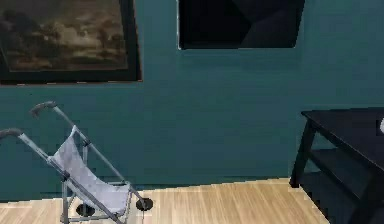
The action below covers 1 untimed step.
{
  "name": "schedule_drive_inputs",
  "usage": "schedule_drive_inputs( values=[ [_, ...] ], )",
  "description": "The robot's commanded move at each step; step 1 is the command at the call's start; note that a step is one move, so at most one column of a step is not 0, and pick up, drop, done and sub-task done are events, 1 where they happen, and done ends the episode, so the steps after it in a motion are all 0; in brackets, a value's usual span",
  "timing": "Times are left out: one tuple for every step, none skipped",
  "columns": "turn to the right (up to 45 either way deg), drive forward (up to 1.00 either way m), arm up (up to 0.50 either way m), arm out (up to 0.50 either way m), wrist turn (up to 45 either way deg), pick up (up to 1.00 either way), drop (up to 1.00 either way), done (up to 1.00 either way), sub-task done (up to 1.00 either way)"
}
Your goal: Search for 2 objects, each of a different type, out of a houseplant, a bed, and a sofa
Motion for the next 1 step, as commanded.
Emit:
schedule_drive_inputs(
  values=[
    [-45.0,0.0,0.0,0.0,0.0,0.0,0.0,0.0,0.0]
  ],
)
